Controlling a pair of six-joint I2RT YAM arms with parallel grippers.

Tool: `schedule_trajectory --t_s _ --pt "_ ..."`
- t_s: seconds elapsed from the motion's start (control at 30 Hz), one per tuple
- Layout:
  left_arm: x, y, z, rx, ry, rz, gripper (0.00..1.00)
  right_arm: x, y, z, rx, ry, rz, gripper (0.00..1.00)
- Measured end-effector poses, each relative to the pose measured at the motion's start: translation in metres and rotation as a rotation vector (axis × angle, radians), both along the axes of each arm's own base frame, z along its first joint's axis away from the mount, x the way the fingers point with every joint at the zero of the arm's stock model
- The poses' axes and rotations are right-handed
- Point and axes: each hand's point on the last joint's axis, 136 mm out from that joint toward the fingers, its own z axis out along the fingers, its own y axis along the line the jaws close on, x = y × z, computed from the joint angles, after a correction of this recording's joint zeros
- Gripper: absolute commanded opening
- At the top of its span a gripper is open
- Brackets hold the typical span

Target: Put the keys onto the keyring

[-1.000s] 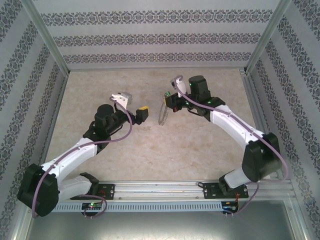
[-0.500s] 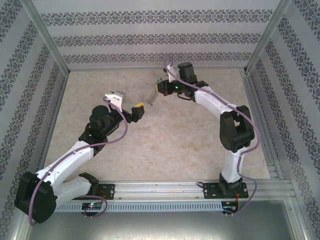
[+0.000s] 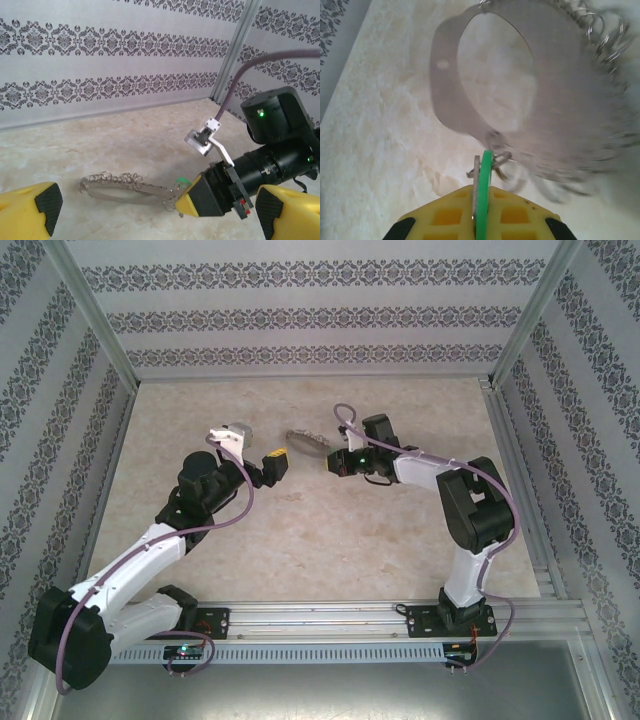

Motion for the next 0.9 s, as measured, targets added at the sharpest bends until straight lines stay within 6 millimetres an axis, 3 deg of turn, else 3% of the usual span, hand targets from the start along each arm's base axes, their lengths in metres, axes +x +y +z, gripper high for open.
schedule_trajectory --t_s 0.17,0.43,0.7,0.8,0.9 --pt "0.0 0.0 0.0 -0.003 0.003 -0.003 1.0 -0.016 0.002 -0.018 -0.01 0.038 -0.005 0.0" --pt "-0.001 -0.001 -0.002 -0.001 0.009 -0.006 1.0 -0.035 0.018 -0.029 -0.016 0.052 0.024 0.0" --pt "-0.001 -0.002 -0.002 -0.001 0.011 -0.011 1.0 -0.063 0.028 -0.045 -0.036 0.096 0.059 0.48" --pt "-0.002 -0.002 -0.004 0.002 0.018 -0.015 1.0 -0.086 0.03 -0.045 -0.045 0.109 0.084 0.54" --pt "-0.003 -0.002 -0.006 0.006 0.028 -0.019 1.0 -0.103 0.028 -0.03 -0.032 0.083 0.097 0.59"
